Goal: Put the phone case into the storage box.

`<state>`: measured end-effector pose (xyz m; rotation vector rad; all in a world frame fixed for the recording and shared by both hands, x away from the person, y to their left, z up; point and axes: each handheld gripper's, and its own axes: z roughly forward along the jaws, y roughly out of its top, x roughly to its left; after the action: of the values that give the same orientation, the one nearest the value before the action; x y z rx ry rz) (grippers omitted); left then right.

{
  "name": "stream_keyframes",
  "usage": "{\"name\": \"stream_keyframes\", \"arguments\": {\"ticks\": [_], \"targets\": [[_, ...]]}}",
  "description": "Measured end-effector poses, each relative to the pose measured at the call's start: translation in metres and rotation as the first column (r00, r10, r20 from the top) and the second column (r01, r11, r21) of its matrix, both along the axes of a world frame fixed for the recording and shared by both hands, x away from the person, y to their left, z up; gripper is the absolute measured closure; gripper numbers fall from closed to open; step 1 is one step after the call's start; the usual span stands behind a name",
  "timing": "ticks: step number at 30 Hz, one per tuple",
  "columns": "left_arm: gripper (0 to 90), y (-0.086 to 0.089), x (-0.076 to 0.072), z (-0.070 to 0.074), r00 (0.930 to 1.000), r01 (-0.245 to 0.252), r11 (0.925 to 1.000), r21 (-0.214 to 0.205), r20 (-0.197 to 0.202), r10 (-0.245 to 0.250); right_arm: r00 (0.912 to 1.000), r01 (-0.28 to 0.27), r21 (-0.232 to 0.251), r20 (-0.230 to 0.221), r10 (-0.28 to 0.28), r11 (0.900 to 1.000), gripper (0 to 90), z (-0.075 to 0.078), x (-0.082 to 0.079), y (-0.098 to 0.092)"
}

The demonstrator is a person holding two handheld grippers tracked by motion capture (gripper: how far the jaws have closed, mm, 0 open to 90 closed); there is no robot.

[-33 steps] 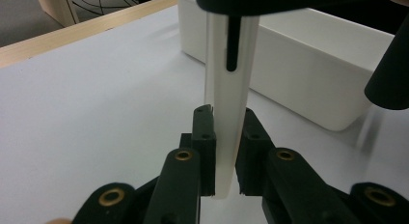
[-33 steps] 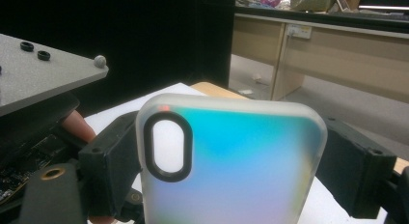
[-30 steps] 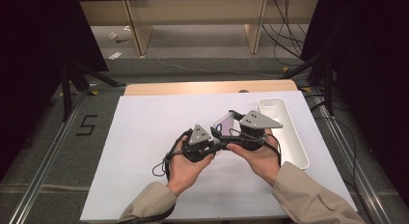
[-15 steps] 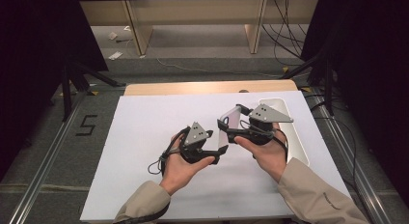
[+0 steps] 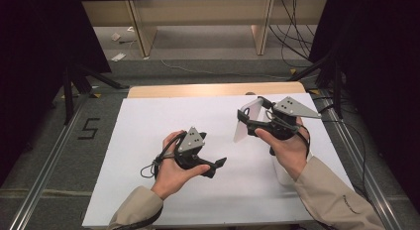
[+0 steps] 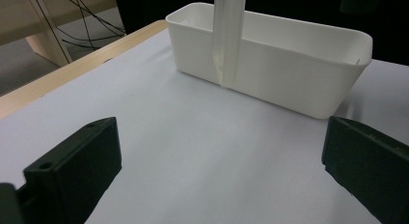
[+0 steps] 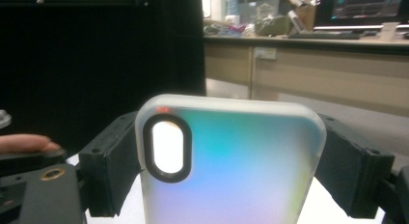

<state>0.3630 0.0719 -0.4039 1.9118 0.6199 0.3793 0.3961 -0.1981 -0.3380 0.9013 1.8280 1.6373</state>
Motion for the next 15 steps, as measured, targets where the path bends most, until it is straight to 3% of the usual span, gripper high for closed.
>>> {"name": "stream_keyframes", "arguments": {"ticks": [5,15], "targets": [[0.0,0.018,-0.002,-0.002,1.0000,-0.002,0.9999,-0.011,0.000,0.002,0.9989,0.045,0.022,0.014,-0.045,0.9988,18.1,0.009,0.003,-0.014],[0.0,0.044,-0.007,-0.006,0.9991,-0.040,0.9991,0.010,0.016,0.040,0.9926,0.117,0.050,0.026,-0.119,0.9918,18.1,0.020,0.009,-0.039]]}}
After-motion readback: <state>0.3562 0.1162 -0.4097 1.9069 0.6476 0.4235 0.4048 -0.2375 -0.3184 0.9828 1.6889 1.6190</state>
